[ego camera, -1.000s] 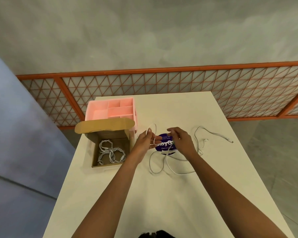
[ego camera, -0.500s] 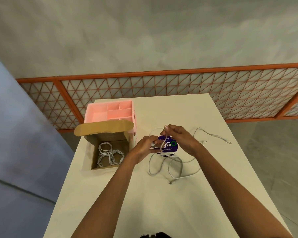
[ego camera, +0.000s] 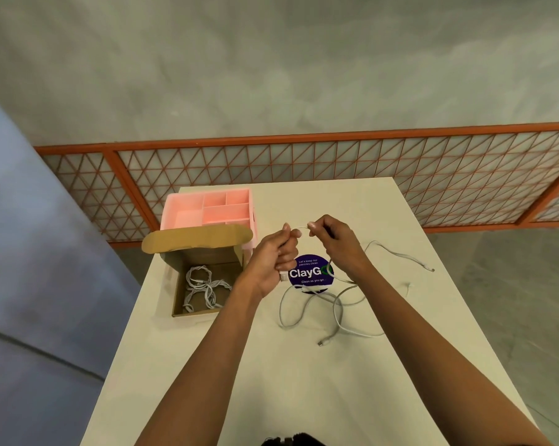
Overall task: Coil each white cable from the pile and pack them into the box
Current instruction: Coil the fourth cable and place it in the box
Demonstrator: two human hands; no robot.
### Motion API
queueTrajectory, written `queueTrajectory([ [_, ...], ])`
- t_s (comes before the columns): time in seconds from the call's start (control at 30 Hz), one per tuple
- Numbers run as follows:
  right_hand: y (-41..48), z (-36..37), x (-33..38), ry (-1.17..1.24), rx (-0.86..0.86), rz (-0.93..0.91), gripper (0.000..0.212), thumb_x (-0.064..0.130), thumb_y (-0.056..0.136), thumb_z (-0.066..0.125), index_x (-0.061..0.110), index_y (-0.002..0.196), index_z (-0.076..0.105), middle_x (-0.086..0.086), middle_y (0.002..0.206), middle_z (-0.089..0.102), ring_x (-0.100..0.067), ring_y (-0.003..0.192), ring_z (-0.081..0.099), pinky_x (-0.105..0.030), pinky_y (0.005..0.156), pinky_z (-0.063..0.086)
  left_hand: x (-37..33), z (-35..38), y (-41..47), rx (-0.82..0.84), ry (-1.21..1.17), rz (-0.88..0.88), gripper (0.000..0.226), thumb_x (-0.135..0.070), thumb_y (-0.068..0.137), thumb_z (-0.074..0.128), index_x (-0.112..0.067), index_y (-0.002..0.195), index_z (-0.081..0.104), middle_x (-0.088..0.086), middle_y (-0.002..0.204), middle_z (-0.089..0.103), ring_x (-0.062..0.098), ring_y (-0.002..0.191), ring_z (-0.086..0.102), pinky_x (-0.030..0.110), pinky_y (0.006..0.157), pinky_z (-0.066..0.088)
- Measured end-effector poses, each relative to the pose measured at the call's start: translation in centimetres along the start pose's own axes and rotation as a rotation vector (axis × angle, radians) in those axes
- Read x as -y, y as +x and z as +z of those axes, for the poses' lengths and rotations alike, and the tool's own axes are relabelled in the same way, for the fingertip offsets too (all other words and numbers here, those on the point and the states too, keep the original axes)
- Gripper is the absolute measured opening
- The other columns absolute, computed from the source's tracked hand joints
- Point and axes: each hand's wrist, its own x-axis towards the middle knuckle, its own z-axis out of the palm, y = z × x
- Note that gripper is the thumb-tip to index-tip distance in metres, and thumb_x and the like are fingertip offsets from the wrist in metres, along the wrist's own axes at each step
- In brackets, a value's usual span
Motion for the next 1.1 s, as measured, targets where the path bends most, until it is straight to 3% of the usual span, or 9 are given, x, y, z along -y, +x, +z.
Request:
queueTrajectory([
  [0.13,-0.1,0.1,-0.4,-0.077,-0.031,-0.065,0.026,0.02,0.099,0.046,0.004,0.084,0.06,-0.005,0.061,0.053,-0.008,0.049,0.033,-0.016,0.05,0.029,-0.6,0.2,-0.3,0.127,-0.033,-0.045,0.039,-0.029,0.103,0.031,-0.01,0.124,0.057,-0.009,0.046,0.016,0.005,0.041,0.009,0.014,0.035,0.015],
  [0.37,-0.7,-0.3,-0.9,-0.255,0.239,0.078,0.024,0.014,0.102,0.036,0.006,0.09,0.055,0.014,0.06,0.046,-0.006,0.054,0.04,-0.01,0.048,0.032,-0.6,-0.8,0.0,0.15,-0.181,0.034,0.036,-0.023,0.099,0.034,-0.002,0.122,0.053,-0.009,0.048,0.041,0.002,0.039,0.035,0.014,0.045,0.036],
  [0.5,-1.4,-0.3,-0.9,-0.302,0.341,0.138,0.021,0.002,0.097,0.035,0.008,0.09,0.054,0.014,0.069,0.048,-0.004,0.058,0.038,-0.009,0.051,0.032,-0.7,-1.0,0.3,0.116,-0.185,0.112,0.037,-0.022,0.092,0.04,-0.005,0.121,0.055,-0.001,0.089,0.073,0.008,0.081,0.068,0.02,0.075,0.054],
  [0.57,-1.5,-0.2,-0.3,-0.334,0.406,0.152,0.023,0.006,0.098,0.034,0.008,0.093,0.057,0.013,0.072,0.049,-0.004,0.057,0.037,-0.011,0.051,0.032,-0.4,-1.3,0.7,0.092,-0.206,0.145,0.037,-0.022,0.093,0.041,-0.003,0.122,0.053,0.008,0.115,0.069,0.018,0.11,0.064,0.024,0.089,0.052],
  [0.63,-1.6,-0.2,0.7,-0.387,0.493,0.159,0.027,0.014,0.102,0.033,0.011,0.092,0.058,0.011,0.067,0.047,-0.004,0.056,0.037,-0.013,0.052,0.03,-0.1,-1.7,1.1,0.077,-0.22,0.178,0.045,-0.029,0.087,0.056,-0.002,0.122,0.053,0.014,0.125,0.063,0.025,0.121,0.057,0.029,0.096,0.05],
  [0.77,-1.7,-0.9,2.9,-0.52,0.637,0.127,0.035,0.022,0.103,0.032,0.012,0.092,0.064,0.008,0.062,0.043,-0.006,0.055,0.038,-0.014,0.052,0.031,0.8,-2.6,1.7,-0.013,-0.185,0.201,0.076,-0.046,0.059,0.085,-0.004,0.117,0.059,0.013,0.12,0.066,0.026,0.118,0.059,0.031,0.096,0.051],
  [0.9,-1.2,-1.5,3.9,-0.633,0.635,0.049,0.037,0.029,0.102,0.038,0.014,0.083,0.066,0.006,0.062,0.045,-0.01,0.057,0.04,-0.025,0.057,0.031,0.9,-2.6,1.8,-0.087,0.053,0.131,0.032,-0.023,0.095,0.051,-0.001,0.118,0.057,0.014,0.123,0.062,0.025,0.118,0.059,0.035,0.103,0.044],
  [1.0,-0.7,-1.8,4.6,-0.647,0.606,-0.038,0.037,0.032,0.1,0.042,0.019,0.071,0.062,-0.004,0.07,0.058,-0.015,0.064,0.049,-0.027,0.062,0.036,0.9,-2.0,1.5,-0.037,0.282,0.085,0.029,-0.016,0.103,0.036,-0.003,0.11,0.06,0.013,0.114,0.067,0.019,0.104,0.065,0.028,0.095,0.049],
  [1.1,-0.5,-2.1,5.7,-0.584,0.567,-0.091,0.041,0.034,0.099,0.044,0.022,0.062,0.055,0.002,0.06,0.051,-0.007,0.055,0.045,-0.018,0.056,0.033,0.6,-1.1,0.9,0.022,0.427,0.028,0.026,-0.013,0.103,0.037,-0.012,0.1,0.063,0.002,0.086,0.073,0.016,0.08,0.07,0.025,0.081,0.052],
])
